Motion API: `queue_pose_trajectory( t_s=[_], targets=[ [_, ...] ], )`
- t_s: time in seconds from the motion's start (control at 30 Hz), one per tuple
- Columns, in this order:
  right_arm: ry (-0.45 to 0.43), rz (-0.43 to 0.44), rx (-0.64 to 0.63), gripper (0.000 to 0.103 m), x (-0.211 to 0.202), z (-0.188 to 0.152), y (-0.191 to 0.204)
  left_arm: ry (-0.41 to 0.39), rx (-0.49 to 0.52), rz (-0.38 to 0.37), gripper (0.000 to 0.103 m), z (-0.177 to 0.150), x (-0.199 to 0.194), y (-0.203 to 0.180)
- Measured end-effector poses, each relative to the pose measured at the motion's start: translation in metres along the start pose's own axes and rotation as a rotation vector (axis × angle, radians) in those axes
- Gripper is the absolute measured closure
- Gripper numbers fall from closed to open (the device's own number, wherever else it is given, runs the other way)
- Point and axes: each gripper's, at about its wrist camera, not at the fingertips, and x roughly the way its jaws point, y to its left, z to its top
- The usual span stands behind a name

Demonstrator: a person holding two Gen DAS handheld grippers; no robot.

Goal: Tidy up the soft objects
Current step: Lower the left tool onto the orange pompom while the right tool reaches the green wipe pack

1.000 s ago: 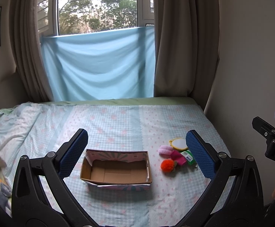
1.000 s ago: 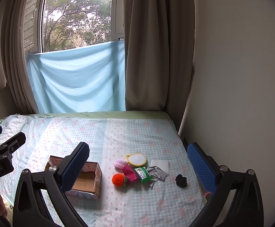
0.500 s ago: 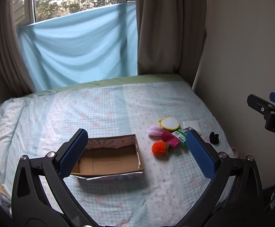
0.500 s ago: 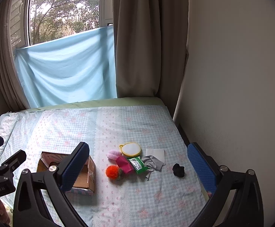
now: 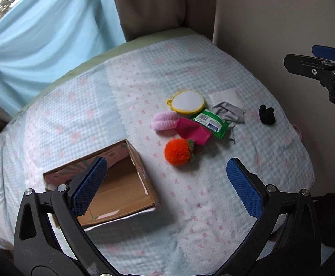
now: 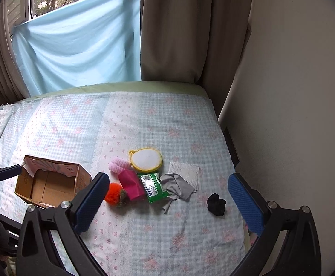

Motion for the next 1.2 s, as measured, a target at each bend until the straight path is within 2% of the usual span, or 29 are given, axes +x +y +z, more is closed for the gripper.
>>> queue_pose_trajectory(
  t_s=[0.27, 0.4, 0.57, 0.77, 0.9, 1.03, 1.1, 1.2],
  targets=[
    [0.188, 0.069, -0.065, 0.017, 0.122, -0.007, -0.016, 0.157, 0.126, 0.006, 0.001, 0.016, 0.122, -0.023],
    [0.256, 0.111, -0.107, 0.019, 0.181, -0.014, -0.016, 0.234, 0.167, 0.013, 0.004, 0.01, 0.174, -0.031],
    [0.344, 0.185, -0.146, 0.02, 0.236, -0.03, -0.009, 0.314, 0.246, 0.027, 0.011, -0.003, 0.222, -0.044],
    [0.41, 0.262, -0.152, 0.025, 0.271, -0.042, 0.001, 0.375, 0.348, 0.046, 0.013, -0.012, 0.257, -0.056],
    [0.46, 0.291, -0.161, 0.032, 0.29, -0.049, 0.008, 0.41, 0.359, 0.04, 0.014, -0.012, 0.276, -0.058],
    [0.499, 0.309, -0.172, 0.043, 0.307, -0.057, 0.012, 0.454, 0.339, 0.009, 0.017, -0.013, 0.296, -0.059],
    [0.512, 0.314, -0.177, 0.051, 0.314, -0.06, 0.014, 0.483, 0.323, -0.002, 0.028, -0.015, 0.306, -0.058],
    [0.512, 0.315, -0.199, 0.06, 0.317, -0.062, 0.018, 0.514, 0.289, -0.035, 0.039, -0.017, 0.315, -0.055]
  ],
)
